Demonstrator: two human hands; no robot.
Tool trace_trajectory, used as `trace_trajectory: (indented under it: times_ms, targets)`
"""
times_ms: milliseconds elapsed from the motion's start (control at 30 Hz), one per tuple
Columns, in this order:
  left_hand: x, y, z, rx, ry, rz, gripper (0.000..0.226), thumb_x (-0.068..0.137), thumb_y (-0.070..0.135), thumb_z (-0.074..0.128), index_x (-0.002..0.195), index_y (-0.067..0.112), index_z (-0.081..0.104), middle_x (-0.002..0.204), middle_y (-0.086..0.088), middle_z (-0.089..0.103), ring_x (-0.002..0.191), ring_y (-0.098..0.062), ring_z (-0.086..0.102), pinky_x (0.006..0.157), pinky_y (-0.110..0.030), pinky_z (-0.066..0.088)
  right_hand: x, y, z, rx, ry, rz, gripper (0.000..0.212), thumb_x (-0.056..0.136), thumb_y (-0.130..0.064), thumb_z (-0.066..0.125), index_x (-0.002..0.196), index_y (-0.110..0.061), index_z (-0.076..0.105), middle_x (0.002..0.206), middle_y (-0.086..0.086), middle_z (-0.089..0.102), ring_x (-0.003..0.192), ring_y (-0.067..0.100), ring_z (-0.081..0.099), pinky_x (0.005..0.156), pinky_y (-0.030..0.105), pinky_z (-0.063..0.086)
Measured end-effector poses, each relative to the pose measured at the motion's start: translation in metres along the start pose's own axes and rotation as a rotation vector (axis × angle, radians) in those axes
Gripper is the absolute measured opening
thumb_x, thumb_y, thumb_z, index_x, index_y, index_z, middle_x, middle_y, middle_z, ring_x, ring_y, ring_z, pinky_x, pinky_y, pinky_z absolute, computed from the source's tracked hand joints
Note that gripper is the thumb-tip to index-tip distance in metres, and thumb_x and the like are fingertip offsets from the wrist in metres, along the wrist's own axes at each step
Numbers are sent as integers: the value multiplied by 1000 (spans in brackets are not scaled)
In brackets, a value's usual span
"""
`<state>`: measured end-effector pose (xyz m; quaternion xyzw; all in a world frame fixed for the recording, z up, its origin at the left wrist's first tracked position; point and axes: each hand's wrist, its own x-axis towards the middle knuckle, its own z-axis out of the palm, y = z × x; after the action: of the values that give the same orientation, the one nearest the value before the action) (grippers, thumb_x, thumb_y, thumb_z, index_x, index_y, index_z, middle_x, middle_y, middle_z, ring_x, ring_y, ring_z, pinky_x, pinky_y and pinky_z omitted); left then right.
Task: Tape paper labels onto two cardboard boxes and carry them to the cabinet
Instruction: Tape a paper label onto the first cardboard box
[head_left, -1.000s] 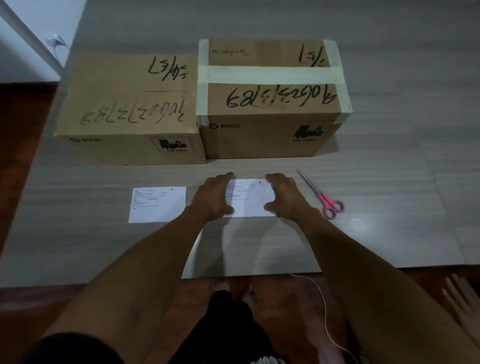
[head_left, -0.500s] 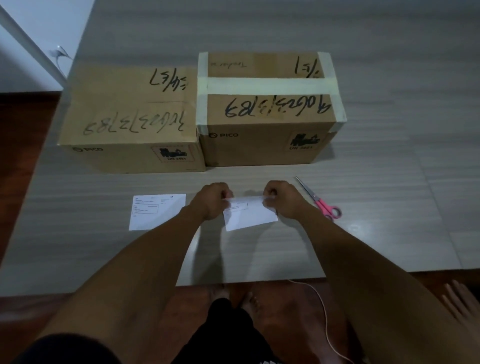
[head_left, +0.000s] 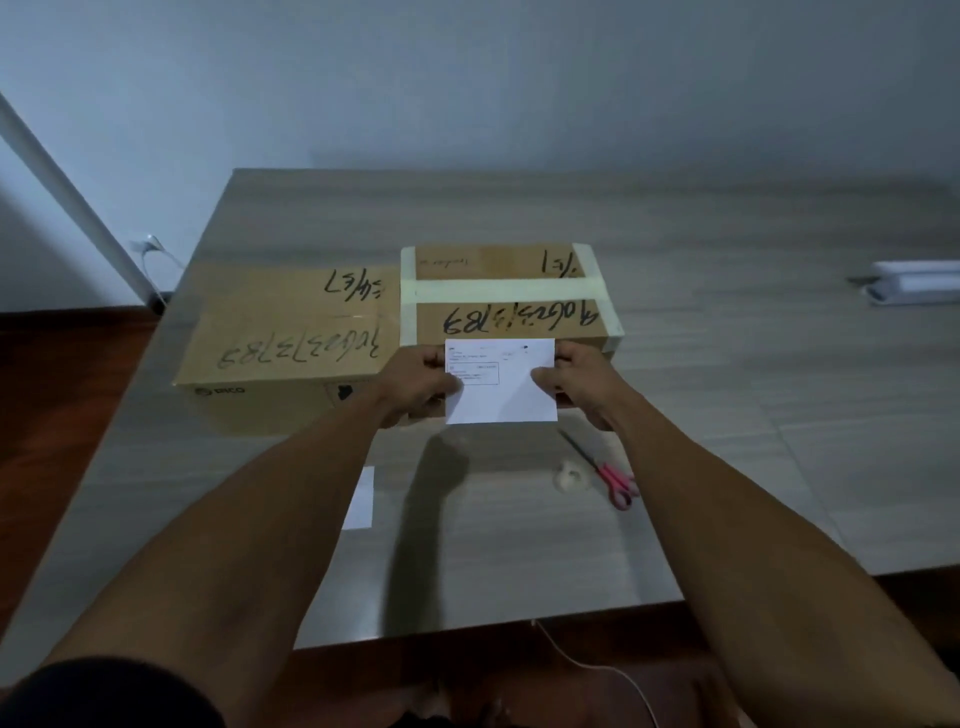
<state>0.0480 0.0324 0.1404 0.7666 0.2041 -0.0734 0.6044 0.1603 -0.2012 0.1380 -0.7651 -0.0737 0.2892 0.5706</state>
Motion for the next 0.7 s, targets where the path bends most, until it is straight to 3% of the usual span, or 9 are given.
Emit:
trace_trajectory:
  times_ms: [133,200,300,433,500,567,700]
  targets:
    - [5,25,-12,-10,101,95,22,90,2,72,111,10,73,107,-3,77,96,-26,73,83,-43,62,2,-34,-1,-9,53,-72,39,94,2,66,132,-4,61,128,14,69,111,31,69,93,50,59]
    - [9,34,-16,-42,151,114,23,90,2,73,113,8,73,106,-8,77,85,-19,75,71,-35,63,5,-43,-1,-1,92,-101,38,93,3,67,130,-1,60,128,14,69,110,29,70,86,41,61]
    - [17,44,-20,-80,199,122,20,92,-1,70,111,4,69,98,-18,75,59,-11,67,49,-25,50,12,-54,-2,18,137,-134,34,91,5,67,124,-1,61,122,13,72,98,21,73,72,32,62]
    - [30,54,-19,-115,252,125,31,91,-5,70,116,9,58,101,-15,73,86,-23,74,60,-31,60,28,-64,-5,27,209,-125,38,88,4,71,122,-10,59,106,11,71,84,18,72,67,35,63]
    - [39,57,-16,-122,300,148,32,90,-6,69,108,14,53,98,-14,70,85,-22,72,60,-28,59,39,-68,-11,-16,268,-141,40,85,0,76,115,-16,55,91,5,64,73,17,67,59,29,58]
    - [50,58,-12,-95,356,182,24,88,-7,71,98,11,57,93,-14,68,84,-24,69,68,-35,59,52,-70,-15,-102,292,-201,33,83,0,77,104,-15,56,84,3,62,67,13,62,55,25,52]
    - [76,64,-3,5,423,186,10,89,-2,73,99,-1,75,107,-11,72,105,-25,67,95,-40,58,81,-67,-27,-206,288,-266,19,84,4,74,101,-4,71,100,6,67,91,19,63,85,35,55]
